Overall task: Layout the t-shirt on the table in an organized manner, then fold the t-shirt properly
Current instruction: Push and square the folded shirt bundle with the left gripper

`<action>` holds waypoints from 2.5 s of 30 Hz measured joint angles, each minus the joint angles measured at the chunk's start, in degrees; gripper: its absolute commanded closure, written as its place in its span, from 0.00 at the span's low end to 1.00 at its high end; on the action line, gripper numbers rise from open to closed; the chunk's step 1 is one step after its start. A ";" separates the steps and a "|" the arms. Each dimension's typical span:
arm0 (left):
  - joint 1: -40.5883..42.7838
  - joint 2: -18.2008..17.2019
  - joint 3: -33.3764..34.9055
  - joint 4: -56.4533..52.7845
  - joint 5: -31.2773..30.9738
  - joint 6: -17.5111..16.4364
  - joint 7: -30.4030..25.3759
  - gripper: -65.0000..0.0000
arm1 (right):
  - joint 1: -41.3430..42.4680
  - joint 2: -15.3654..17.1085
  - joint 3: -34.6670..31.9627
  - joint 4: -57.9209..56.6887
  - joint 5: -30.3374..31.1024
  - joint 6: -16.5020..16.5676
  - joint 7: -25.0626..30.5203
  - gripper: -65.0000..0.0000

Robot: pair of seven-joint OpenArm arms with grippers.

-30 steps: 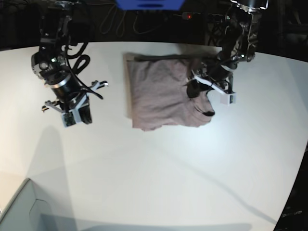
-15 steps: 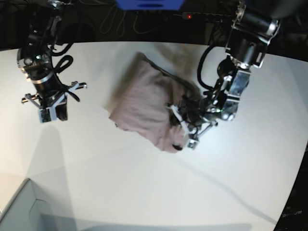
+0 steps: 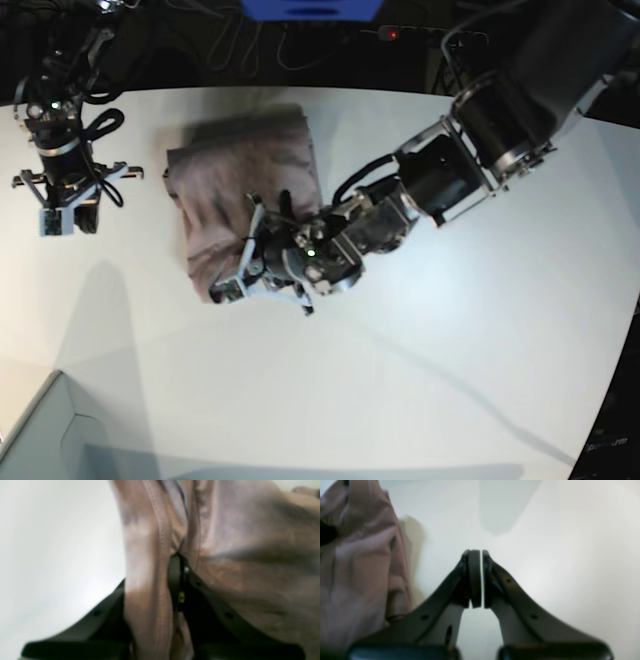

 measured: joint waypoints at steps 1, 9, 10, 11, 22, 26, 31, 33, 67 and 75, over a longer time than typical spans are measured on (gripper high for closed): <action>-0.55 0.92 0.87 -1.42 -0.07 -0.70 -0.48 1.00 | 0.00 -0.17 0.81 0.00 0.00 0.00 0.24 1.00; -1.75 4.76 3.32 -5.86 4.31 -6.19 -1.36 1.00 | -2.08 -1.01 3.54 0.00 0.04 0.00 0.59 1.00; -1.75 5.57 3.56 -6.43 6.54 -6.32 -2.01 1.00 | -2.32 -1.11 3.67 0.00 0.02 0.00 0.57 1.00; -1.73 6.23 3.54 -6.64 8.35 -6.32 -2.75 1.00 | -2.60 -1.14 3.80 0.00 0.02 0.00 0.61 1.00; -0.13 6.75 3.48 -6.43 12.35 -6.51 -5.01 1.00 | -2.95 -1.27 3.87 0.00 0.00 0.00 0.42 1.00; -0.13 6.25 3.43 -6.36 12.28 -6.54 -5.25 1.00 | -2.97 -1.99 3.91 0.00 0.00 0.00 0.33 1.00; -0.13 6.12 3.43 -6.36 12.31 -6.51 -5.20 1.00 | -2.97 -2.25 3.91 0.00 0.00 0.00 0.37 1.00; -0.13 6.12 3.43 -6.36 12.31 -6.54 -5.20 1.00 | -2.95 -2.21 3.91 0.00 0.00 0.00 0.42 1.00; -0.83 5.42 -3.89 -5.90 13.42 -7.17 -1.81 0.44 | -2.97 -3.15 3.80 0.00 0.00 0.00 0.42 1.00; -1.11 1.73 -3.89 5.20 13.42 -6.91 -1.14 0.43 | -4.04 -3.10 3.91 0.00 0.00 0.00 0.24 1.00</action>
